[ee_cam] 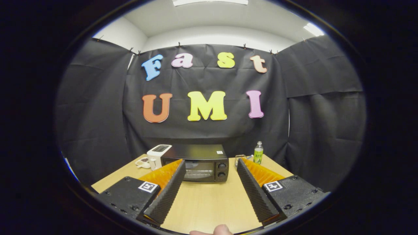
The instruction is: Open the toaster oven, put the food inside, and close the toaster oven door.
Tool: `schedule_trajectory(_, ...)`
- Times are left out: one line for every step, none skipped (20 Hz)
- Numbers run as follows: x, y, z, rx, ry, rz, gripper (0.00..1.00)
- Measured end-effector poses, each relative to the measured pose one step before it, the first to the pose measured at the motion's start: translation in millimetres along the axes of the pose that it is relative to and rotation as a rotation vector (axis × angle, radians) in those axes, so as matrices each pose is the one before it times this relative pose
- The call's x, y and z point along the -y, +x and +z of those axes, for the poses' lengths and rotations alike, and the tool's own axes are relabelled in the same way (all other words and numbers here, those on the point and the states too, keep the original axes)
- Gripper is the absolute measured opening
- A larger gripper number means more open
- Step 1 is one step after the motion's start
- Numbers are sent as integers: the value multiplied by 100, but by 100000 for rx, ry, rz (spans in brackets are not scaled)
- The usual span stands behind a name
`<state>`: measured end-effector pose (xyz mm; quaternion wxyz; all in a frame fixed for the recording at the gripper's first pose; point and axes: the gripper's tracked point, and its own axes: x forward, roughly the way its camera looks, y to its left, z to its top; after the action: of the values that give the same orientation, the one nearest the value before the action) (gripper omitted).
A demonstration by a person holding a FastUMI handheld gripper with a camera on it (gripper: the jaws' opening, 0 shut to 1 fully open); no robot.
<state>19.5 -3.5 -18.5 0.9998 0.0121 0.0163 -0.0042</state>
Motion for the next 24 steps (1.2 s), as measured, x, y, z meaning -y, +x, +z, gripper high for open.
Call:
schedule_trajectory(-8, 129, -54, 186, 195, -251, 100)
schedule_trajectory(26, 90, 3, 149, -117, -289, 100)
schedule_trajectory(66, 196, -261, -175, -429, -353, 100)
schedule_trajectory(31, 226, -107, 26, -344, -321, 100)
schedule_trajectory(0, 179, -108, -62, -360, -158, 100)
schedule_trajectory(-47, 271, 2, 26, -152, -147, 100)
schedule_trajectory(-46, 315, -80, 161, 56, -32, 100)
schedule_trajectory(-7, 412, 174, 157, 297, -181, 100)
schedule_trajectory(-66, 545, 224, 633, 292, -328, 100)
schedule_trajectory(-114, 511, 336, 722, 267, -215, 100)
schedule_trajectory(-94, 475, 314, 946, 350, -377, 100)
schedule_trajectory(-144, 692, 442, 1039, 90, -277, 100)
schedule_trajectory(-145, 817, 267, 591, -235, -480, 100)
schedule_trajectory(-190, 893, 402, 609, -202, 1, 100)
schedule_trajectory(-237, 843, 249, 327, 82, 62, 100)
schedule_trajectory(-413, 1022, 436, 547, 473, 680, 100)
schedule_trajectory(-566, 1068, 65, -152, 801, 815, 100)
schedule_trajectory(-591, 1214, 121, -662, 1031, 1321, 100)
schedule_trajectory(-627, 1326, -13, -255, 906, 1125, 100)
schedule_trajectory(-457, 1431, -171, -800, 503, 612, 100)
schedule_trajectory(-376, 1486, -37, 265, -23, -39, 100)
schedule_trajectory(-358, 1619, -321, -373, -265, -339, 100)
schedule_trajectory(-560, 1634, -795, -1405, 258, 362, 100)
schedule_trajectory(-809, 1680, -900, -1919, -24, 1155, 100)
